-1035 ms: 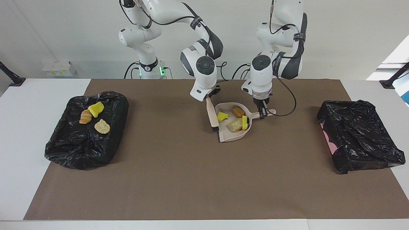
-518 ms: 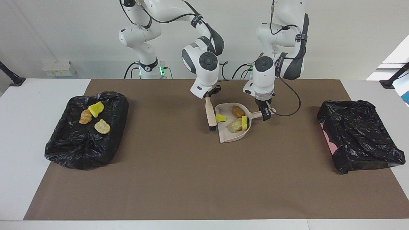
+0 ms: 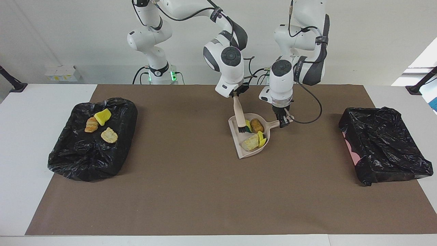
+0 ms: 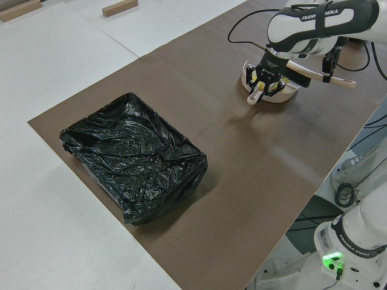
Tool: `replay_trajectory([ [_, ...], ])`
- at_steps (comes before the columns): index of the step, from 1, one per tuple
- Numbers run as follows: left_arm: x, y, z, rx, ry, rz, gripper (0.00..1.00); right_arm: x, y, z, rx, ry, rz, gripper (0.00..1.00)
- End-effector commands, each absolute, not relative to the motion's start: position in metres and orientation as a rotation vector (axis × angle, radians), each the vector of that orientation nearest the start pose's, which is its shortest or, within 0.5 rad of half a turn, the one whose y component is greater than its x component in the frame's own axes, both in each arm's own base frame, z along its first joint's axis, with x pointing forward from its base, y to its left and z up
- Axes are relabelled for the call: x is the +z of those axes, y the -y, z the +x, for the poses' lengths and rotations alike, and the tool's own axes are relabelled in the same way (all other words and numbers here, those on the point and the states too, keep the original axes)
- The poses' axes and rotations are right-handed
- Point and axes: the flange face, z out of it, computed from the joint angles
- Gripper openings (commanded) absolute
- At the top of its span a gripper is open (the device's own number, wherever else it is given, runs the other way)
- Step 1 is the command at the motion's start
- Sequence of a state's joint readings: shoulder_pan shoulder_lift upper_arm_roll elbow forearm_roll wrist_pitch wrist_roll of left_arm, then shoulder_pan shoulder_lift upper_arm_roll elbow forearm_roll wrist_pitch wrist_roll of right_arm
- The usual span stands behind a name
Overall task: Sweep and dump trash in bin
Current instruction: 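Lift the loaded dustpan with the left gripper while the right gripper withdraws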
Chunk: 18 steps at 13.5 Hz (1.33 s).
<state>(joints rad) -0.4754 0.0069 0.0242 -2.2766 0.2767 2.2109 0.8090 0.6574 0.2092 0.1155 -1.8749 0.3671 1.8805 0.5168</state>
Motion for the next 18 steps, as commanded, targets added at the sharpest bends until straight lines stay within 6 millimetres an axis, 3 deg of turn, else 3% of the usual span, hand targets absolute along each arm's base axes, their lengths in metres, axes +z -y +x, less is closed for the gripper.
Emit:
replay_trajectory([
  [1,0.350,0.217,0.467,0.151,-1.977,-2.171,0.00,0.428,-0.422,0.383,0.641,0.157,-2.863,0.00],
  [7,0.357,0.212,0.476,0.147,-2.032,-2.119,0.00,0.461,-0.418,0.348,0.725,0.192,-2.886,0.00],
  [10,0.377,0.188,0.493,0.125,-2.097,-2.048,0.00,0.443,-0.401,0.336,0.723,0.135,-2.915,0.00],
  [15,0.431,0.099,0.511,0.074,-2.090,-2.019,0.00,0.425,-0.394,0.333,0.671,0.034,-3.003,0.00],
  [18,0.453,0.047,0.515,0.060,-2.080,-2.001,0.00,0.407,-0.430,0.317,0.630,-0.009,-3.034,0.00],
])
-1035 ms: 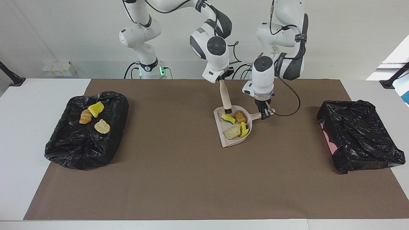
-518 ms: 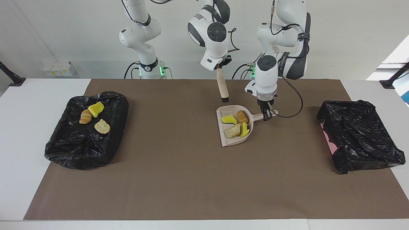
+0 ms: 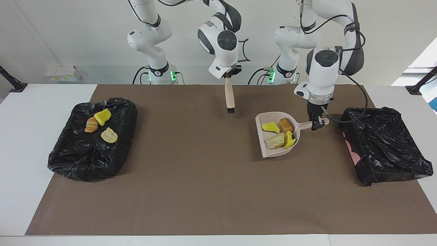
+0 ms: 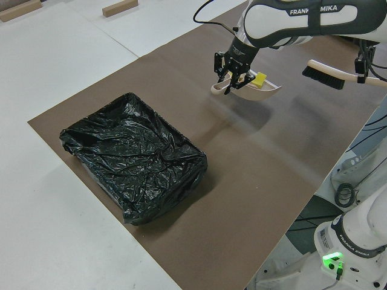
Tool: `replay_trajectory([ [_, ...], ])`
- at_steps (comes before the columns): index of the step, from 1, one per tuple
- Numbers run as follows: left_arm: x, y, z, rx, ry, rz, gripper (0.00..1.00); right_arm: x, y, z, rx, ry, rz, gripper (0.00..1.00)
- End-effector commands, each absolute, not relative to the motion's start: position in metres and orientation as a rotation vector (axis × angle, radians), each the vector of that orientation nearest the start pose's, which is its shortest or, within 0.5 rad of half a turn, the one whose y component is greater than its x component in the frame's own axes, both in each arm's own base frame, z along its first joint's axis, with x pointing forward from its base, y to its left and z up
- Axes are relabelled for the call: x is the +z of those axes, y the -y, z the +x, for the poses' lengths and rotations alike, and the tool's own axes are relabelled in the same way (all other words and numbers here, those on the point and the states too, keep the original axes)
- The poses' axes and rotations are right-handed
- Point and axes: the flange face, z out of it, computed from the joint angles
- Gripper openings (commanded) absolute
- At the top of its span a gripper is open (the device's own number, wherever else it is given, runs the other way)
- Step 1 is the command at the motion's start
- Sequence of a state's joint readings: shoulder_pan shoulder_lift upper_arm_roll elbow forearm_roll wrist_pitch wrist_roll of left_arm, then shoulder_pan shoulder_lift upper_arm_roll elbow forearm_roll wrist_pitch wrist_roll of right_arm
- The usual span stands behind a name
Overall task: Sweep and dump trash in bin
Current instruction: 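Tip the dustpan over the black bag nearest the left gripper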
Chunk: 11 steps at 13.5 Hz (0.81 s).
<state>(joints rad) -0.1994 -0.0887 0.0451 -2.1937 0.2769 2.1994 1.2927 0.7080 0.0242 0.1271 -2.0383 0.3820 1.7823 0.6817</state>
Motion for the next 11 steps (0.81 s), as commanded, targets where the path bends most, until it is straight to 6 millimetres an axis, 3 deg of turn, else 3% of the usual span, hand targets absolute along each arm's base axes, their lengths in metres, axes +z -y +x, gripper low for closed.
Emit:
replay_trajectory([
  [1,0.461,0.030,0.514,0.049,-2.046,-2.024,0.00,0.399,-0.445,0.314,0.605,-0.001,-3.056,0.00],
  [5,0.495,-0.064,0.515,0.076,-1.842,-2.270,0.00,0.368,-0.459,0.319,0.558,0.002,-3.092,0.00],
  [8,0.513,-0.133,0.510,0.032,-1.854,-2.272,0.00,0.346,-0.469,0.318,0.554,0.024,-3.107,0.00],
  [11,0.527,-0.208,0.495,0.000,-1.679,-2.391,0.00,0.349,-0.480,0.332,0.511,0.045,-3.108,0.00],
])
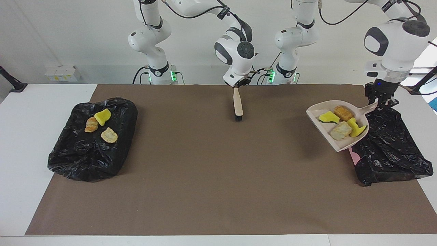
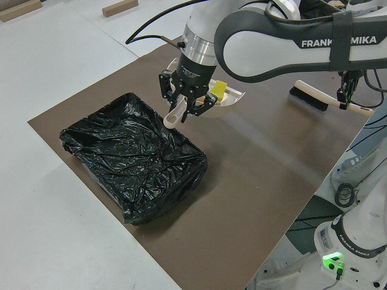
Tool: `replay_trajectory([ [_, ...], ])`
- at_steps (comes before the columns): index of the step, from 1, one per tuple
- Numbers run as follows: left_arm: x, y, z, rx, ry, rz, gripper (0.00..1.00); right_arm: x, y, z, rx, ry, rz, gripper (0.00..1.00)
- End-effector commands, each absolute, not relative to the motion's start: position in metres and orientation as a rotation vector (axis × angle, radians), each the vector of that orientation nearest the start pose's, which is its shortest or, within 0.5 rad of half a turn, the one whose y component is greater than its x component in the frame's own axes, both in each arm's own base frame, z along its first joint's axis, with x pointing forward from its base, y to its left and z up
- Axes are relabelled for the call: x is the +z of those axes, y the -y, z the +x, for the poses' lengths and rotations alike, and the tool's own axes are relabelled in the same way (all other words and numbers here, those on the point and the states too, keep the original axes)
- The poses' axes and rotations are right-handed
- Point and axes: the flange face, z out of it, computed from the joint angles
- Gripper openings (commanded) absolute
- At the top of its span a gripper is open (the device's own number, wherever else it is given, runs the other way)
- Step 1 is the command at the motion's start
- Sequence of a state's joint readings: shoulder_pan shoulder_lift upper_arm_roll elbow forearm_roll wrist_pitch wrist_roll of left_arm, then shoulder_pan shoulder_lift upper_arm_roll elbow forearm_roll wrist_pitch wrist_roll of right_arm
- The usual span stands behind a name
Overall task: Sweep and dump trash in bin
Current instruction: 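Tip the dustpan over the black bag nearest the left gripper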
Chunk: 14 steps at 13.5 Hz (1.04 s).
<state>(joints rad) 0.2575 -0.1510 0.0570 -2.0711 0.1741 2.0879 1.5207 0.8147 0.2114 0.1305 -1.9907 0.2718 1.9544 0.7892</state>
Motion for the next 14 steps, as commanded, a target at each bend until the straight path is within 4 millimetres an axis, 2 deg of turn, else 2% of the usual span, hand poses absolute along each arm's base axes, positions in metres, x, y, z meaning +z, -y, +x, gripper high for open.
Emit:
replay_trajectory([
  [1,0.531,-0.224,0.493,-0.010,-1.638,-2.410,0.00,0.348,-0.480,0.337,0.500,0.045,-3.100,0.00],
  [3,0.546,-0.260,0.498,-0.022,-1.569,-2.425,0.00,0.344,-0.478,0.347,0.461,0.030,-3.095,0.00],
  [4,0.551,-0.272,0.503,-0.014,-1.594,-2.390,0.00,0.345,-0.472,0.360,0.441,0.013,-3.098,0.00],
  [6,0.544,-0.307,0.509,0.023,-1.602,-2.362,0.00,0.349,-0.473,0.370,0.420,0.005,-3.094,0.00],
  [7,0.549,-0.317,0.518,0.076,-1.597,-2.316,0.00,0.347,-0.472,0.370,0.422,0.003,-3.096,0.00],
  [10,0.550,-0.333,0.534,0.271,-1.608,-2.092,0.00,0.338,-0.469,0.366,0.451,0.006,-3.107,0.00],
  [13,0.543,-0.338,0.536,0.357,-1.603,-2.024,0.00,0.336,-0.465,0.362,0.470,0.047,-3.110,0.00],
  [14,0.538,-0.340,0.539,0.411,-1.597,-1.987,0.00,0.336,-0.465,0.359,0.475,0.055,-3.113,0.04],
])
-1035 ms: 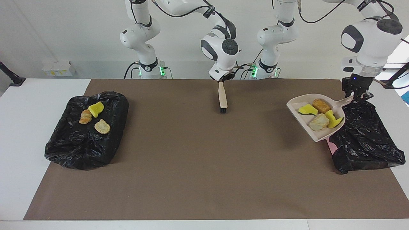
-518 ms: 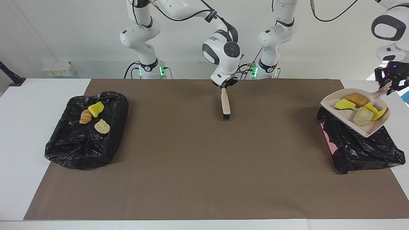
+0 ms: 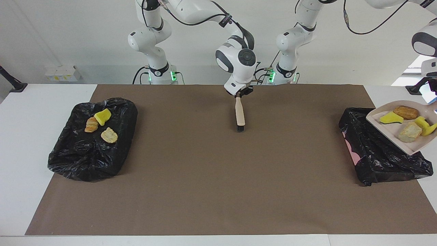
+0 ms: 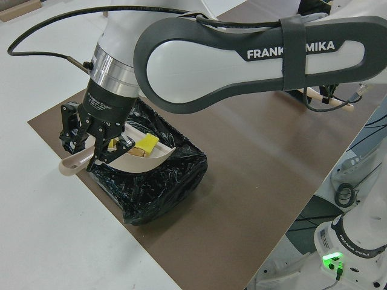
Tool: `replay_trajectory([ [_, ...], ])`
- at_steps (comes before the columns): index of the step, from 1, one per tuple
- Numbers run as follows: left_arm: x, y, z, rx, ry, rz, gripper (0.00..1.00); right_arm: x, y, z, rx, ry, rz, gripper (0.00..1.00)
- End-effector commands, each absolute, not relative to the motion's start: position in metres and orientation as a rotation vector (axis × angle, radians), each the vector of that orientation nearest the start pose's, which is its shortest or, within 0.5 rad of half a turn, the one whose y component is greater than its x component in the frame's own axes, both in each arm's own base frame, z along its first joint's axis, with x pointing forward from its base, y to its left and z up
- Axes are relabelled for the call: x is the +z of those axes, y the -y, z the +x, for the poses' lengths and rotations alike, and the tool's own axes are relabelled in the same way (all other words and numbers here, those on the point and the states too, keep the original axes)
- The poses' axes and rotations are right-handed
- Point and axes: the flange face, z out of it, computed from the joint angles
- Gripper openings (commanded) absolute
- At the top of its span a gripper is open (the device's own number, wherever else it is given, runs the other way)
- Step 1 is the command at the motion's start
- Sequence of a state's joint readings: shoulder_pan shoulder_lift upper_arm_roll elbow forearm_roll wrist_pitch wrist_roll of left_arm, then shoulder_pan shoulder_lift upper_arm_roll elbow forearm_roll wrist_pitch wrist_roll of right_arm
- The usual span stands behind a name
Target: Sweep and dump trash in bin
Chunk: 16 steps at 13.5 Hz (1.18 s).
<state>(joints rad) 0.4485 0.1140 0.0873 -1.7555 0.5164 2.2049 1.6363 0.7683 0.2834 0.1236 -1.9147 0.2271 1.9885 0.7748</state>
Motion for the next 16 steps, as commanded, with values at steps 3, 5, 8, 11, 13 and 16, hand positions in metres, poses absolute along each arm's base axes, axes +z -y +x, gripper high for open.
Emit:
replay_trajectory([
  [3,0.536,-0.338,0.535,0.512,-1.584,-1.932,0.00,0.345,-0.472,0.360,0.440,0.074,-3.111,1.00],
  [5,0.539,-0.340,0.533,0.575,-1.589,-1.887,0.00,0.359,-0.472,0.364,0.408,0.082,-3.100,1.00],
  [8,0.542,-0.334,0.534,0.676,-1.599,-1.835,0.00,0.384,-0.467,0.379,0.323,0.128,-3.143,1.00],
  [11,0.553,-0.333,0.530,0.721,-1.586,-1.795,0.00,0.427,-0.430,0.414,0.326,0.157,-3.130,1.00],
  [13,0.563,-0.326,0.531,0.744,-1.584,-1.748,0.00,0.456,-0.394,0.435,0.304,0.227,-3.107,1.00],
  [16,0.582,-0.323,0.526,0.776,-1.562,-1.692,0.00,0.490,-0.343,0.475,0.292,0.280,-3.097,1.00],
])
